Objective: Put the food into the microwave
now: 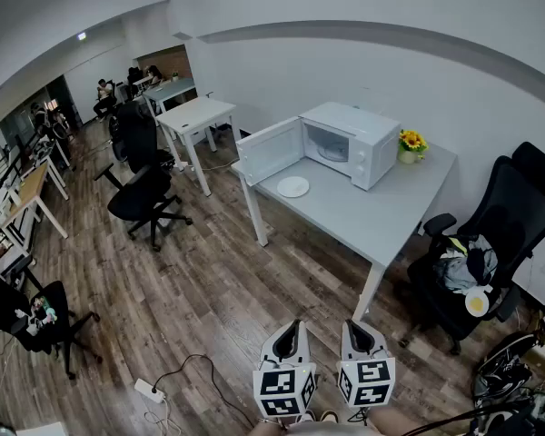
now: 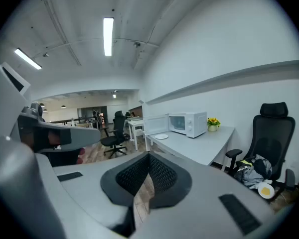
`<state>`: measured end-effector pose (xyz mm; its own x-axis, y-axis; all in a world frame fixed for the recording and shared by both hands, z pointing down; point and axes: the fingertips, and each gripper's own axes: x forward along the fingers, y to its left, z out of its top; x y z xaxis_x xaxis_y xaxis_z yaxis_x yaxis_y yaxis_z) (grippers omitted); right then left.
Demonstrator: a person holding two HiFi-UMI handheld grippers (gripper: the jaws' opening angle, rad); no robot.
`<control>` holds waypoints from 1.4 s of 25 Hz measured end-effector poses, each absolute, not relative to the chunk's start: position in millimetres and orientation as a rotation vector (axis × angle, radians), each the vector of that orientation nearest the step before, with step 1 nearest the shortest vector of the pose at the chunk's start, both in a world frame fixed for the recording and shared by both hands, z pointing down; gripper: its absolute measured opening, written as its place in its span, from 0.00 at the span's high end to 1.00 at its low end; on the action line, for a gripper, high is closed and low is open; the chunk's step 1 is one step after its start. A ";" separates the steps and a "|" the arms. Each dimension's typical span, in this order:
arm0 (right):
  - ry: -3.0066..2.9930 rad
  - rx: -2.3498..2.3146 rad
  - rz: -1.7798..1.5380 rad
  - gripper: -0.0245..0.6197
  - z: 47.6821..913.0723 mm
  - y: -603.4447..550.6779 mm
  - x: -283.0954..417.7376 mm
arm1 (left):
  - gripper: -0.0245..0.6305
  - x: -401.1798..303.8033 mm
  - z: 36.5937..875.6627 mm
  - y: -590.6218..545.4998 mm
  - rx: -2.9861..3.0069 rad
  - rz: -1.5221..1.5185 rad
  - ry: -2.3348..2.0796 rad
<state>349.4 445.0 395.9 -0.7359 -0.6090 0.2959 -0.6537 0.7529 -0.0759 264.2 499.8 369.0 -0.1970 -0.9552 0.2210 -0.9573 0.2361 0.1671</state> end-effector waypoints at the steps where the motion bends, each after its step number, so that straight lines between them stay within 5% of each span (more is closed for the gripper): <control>1: -2.698 0.989 0.254 0.94 396.5 444.8 349.4 | 0.96 263.4 369.4 499.4 1.783 0.010 -2.236; 35: -2.653 0.975 0.364 0.94 425.5 426.0 283.0 | 0.96 182.5 391.9 482.9 1.715 0.019 -2.241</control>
